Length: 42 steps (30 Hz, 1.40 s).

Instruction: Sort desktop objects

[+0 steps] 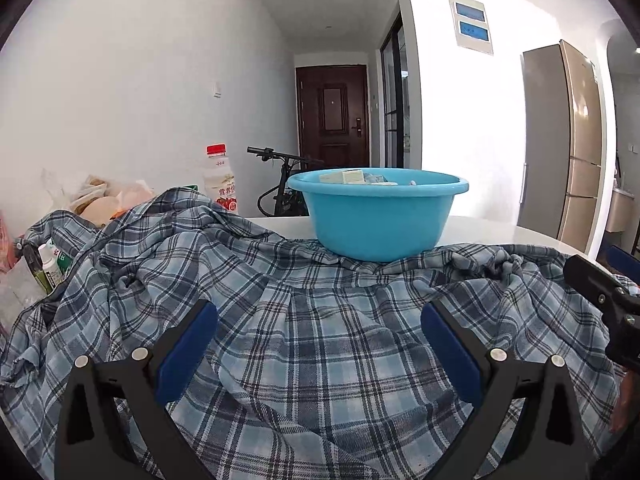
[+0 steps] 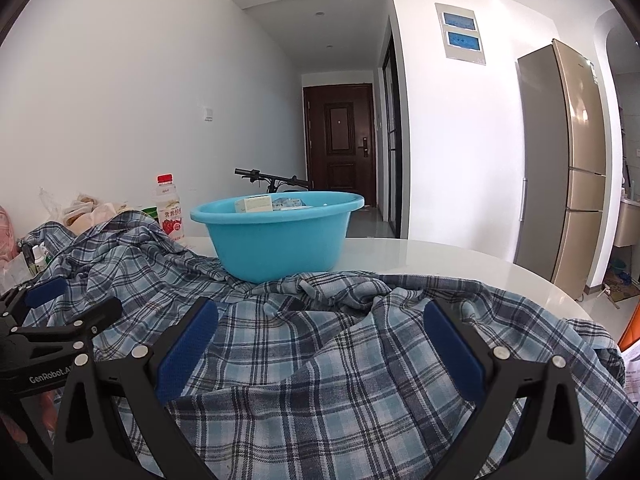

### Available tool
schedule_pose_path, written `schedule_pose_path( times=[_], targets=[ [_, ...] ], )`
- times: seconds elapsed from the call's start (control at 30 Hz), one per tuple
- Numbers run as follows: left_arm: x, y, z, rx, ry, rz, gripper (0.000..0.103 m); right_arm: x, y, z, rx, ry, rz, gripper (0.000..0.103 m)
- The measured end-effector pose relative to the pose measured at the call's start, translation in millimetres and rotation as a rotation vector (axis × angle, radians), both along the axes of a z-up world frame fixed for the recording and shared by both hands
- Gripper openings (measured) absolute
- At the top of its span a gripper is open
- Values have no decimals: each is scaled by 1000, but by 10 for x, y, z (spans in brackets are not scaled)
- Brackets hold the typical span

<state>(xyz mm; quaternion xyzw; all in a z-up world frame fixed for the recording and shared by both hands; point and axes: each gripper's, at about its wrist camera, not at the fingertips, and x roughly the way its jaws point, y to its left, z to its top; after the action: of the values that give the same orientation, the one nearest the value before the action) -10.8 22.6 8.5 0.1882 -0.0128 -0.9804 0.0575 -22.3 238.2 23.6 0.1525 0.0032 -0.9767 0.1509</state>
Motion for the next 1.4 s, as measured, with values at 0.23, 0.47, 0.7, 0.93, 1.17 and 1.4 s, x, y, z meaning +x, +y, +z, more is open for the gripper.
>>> schedule_pose_path(
  times=[0.23, 0.47, 0.7, 0.93, 1.17, 1.4],
  targets=[
    [35, -28, -3, 5, 28, 11, 103, 197, -249, -28, 65, 91, 23, 102],
    [35, -69, -1, 29, 28, 15, 103, 220, -374, -34, 127, 108, 41, 102],
    [111, -49, 30, 31, 84, 9, 103, 150, -421, -96, 172, 59, -11, 102],
    [121, -76, 36, 42, 90, 11, 103, 42, -24, -89, -19, -13, -103, 102],
    [132, -85, 40, 43, 90, 22, 103, 17, -17, -97, -20, -27, -114, 102],
    [128, -86, 41, 44, 90, 22, 103, 89, -196, -86, 63, 15, -64, 102]
  ],
)
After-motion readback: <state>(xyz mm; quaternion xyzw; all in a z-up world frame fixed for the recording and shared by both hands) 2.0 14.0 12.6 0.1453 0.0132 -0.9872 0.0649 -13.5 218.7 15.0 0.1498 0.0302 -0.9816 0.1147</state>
